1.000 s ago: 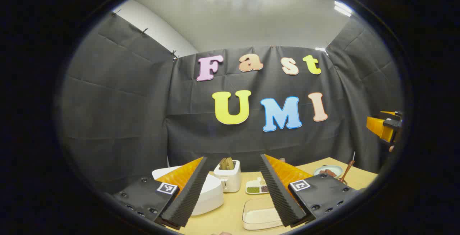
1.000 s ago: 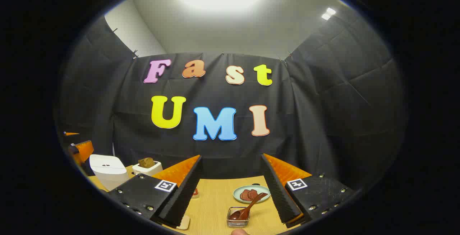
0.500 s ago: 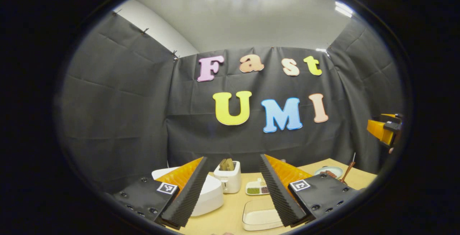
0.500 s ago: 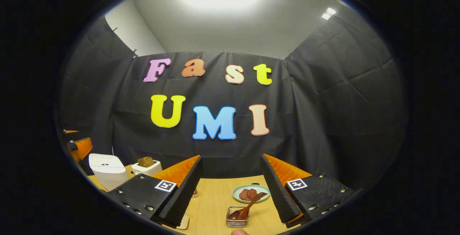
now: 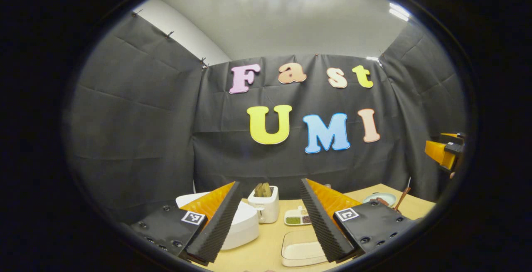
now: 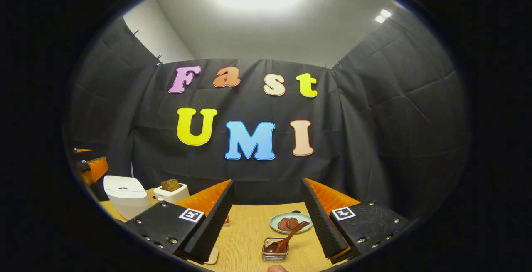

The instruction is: Close the left gripper, press the button to open the rice cooker; take a wooden spoon from the chopstick holder with the right hand, scoop a spoonful of rice and pour it into the rice cooker, then put the wooden spoon back into the chopstick holder.

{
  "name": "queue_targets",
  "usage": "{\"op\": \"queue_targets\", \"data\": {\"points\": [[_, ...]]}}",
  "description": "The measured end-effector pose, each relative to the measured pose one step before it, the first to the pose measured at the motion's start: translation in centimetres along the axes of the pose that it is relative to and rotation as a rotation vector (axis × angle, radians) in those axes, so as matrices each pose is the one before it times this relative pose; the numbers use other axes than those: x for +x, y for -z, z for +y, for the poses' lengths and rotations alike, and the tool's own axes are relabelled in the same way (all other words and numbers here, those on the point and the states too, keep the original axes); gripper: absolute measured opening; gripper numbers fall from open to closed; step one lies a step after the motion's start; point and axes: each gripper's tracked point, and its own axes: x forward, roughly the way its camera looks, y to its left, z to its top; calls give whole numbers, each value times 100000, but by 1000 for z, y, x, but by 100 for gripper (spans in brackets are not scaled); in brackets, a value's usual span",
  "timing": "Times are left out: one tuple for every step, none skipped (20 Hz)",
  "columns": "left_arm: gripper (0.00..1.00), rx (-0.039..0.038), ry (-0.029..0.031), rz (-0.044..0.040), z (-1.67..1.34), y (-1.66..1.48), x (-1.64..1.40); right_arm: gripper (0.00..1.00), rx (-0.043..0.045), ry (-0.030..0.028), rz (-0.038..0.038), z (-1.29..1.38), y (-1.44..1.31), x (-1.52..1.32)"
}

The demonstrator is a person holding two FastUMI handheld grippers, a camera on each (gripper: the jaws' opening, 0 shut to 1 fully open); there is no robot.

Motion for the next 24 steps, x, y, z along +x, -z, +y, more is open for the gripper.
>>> {"op": "queue_targets", "data": {"points": [[98, 509, -237, 26, 39, 134, -20, 96, 9, -204, -82, 79, -51, -9], [98, 408, -366, -65, 101, -67, -79, 96, 64, -274, -87, 45, 24, -11], [91, 315, -313, -152, 176, -80, -139, 96, -47, -235, 134, 83, 76, 0], [98, 26, 145, -237, -42, -115, 62, 96, -81, -274, 69, 78, -63, -29], [98, -213, 754, -273, -143, 20, -108, 96, -131, -244, 104, 62, 41, 91], [97, -143, 631, 168, -228, -64, -19, 96, -121, -245, 202, 38, 80, -18], [91, -12, -447, -171, 423, -29, -10, 96, -69, -219, 191, 67, -13, 8], [87, -344, -536, -628, 268, -186, -58, 96, -8, -154, -159, 77, -48, -12], [81, -419, -451, -563, 356, -175, -35, 96, 129, -20, -252, 60, -98, 36], [67, -93, -986, -302, 394, -167, -119, 96, 284, -112, -101, 31, -38, 22], [53, -544, 1129, 309, -127, 118, 38, 96, 212, -205, 108, 140, 56, -6], [39, -656, 1761, 467, -253, -29, 93, 96, -3, -43, 200, 84, 123, 7], [36, -437, 595, 295, 137, 88, -14, 96, -50, -13, 38, 69, 19, 35], [32, -1, -2139, 139, 728, 207, 257, 96, -12, 90, -52, 53, -39, 47], [22, -726, -887, -22, 420, -29, 104, 96, 40, 299, -54, -18, 64, 20], [10, -1124, 683, -459, -1, -107, 82, 96, 25, 451, -209, 13, -41, 21], [10, -278, -256, -808, 158, -102, 169, 96, 134, 309, -154, 97, -2, -7], [9, 926, -694, -1049, 413, -116, 560, 96, 259, 119, -2, 212, -31, -28], [11, 1194, -593, -258, 509, -129, -300, 96, 115, 129, 198, 241, -1, -76], [8, 513, 223, -149, 386, 66, 271, 96, -153, 184, 200, 140, 185, -57], [8, -224, 259, 181, 279, 339, 407, 96, -306, 408, 251, 196, -34, -33], [8, -1197, 947, 798, 283, 219, 479, 96, -213, 404, 223, 95, 140, -73], [8, -1534, 555, 1202, 375, 474, 458, 96, -61, 547, 198, 127, 54, -124], [8, -1266, 163, 1123, 598, 282, 760, 96, -49, 594, 100, 170, -48, -152]]}}
